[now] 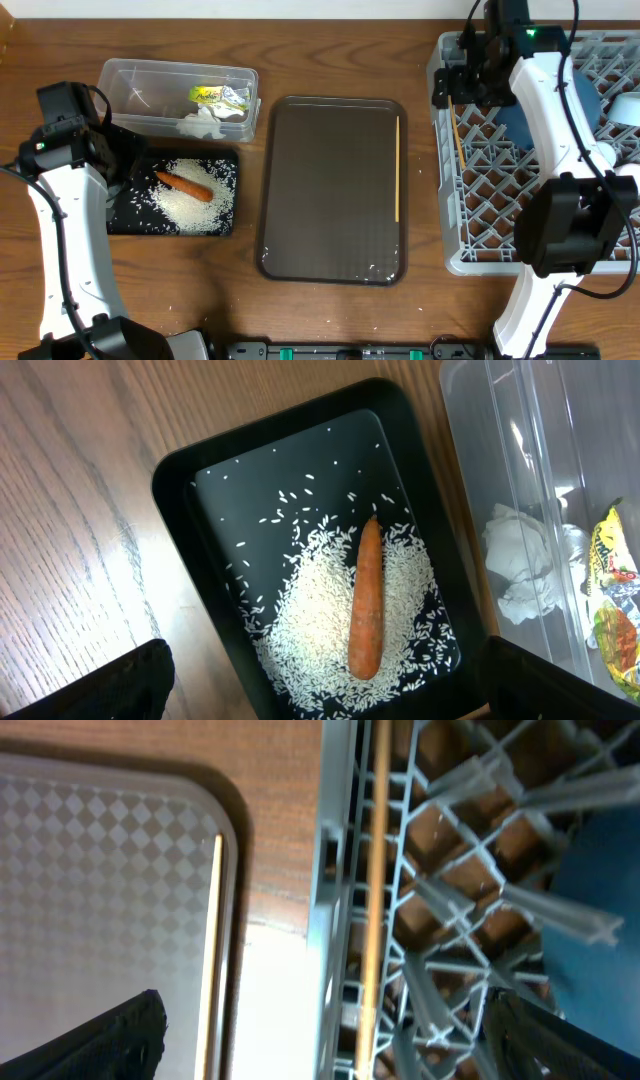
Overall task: Sort waste into correct bins and load items into the dishwasher rack
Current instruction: 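Carry the chopstick right and drop it into the rack, then return the right gripper to the tray and grasp the second chopstick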
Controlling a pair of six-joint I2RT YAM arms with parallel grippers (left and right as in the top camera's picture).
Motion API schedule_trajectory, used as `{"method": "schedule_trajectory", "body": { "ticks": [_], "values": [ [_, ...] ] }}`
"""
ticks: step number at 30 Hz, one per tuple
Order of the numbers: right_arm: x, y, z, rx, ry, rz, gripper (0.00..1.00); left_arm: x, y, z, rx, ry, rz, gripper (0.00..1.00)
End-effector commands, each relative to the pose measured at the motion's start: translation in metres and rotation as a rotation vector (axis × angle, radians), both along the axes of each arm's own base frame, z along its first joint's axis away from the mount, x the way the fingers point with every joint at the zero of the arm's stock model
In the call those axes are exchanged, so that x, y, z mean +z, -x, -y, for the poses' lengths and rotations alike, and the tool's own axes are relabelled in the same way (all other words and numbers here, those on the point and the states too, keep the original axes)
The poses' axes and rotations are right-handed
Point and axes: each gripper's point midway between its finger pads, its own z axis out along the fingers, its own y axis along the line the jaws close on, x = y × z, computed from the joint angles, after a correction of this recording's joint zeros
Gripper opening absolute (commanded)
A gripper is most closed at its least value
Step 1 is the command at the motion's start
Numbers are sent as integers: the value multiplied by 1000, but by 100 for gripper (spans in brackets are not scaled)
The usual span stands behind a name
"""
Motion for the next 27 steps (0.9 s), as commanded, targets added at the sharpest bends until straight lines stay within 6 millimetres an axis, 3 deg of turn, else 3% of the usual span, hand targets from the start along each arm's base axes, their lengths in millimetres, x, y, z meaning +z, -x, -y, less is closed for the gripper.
{"method": "schedule_trajectory", "body": {
  "ticks": [1,4,9,12,17,22,27],
  "values": [
    [7,4,0,-65,-4,-17,99,-2,2,-3,6,-7,-16,98],
    [18,12,-15,-38,-75,-41,99,-2,2,-3,7,-7,-16,98],
    [47,29,-68,66,-248,-36,96,-2,2,-3,7,-7,-16,98],
    [48,37,-93,95,-251,-49,92,-2,2,-3,6,-7,-16,98],
    [23,45,-116,5,-109,-80,68,-2,2,-3,6,-7,-16,98],
    [-13,53,-124,-76,74,-107,62,-2,2,-3,7,-7,-16,98],
    [-50,62,-127,-85,132,-185,61,-2,2,-3,6,-7,-16,98]
  ]
}}
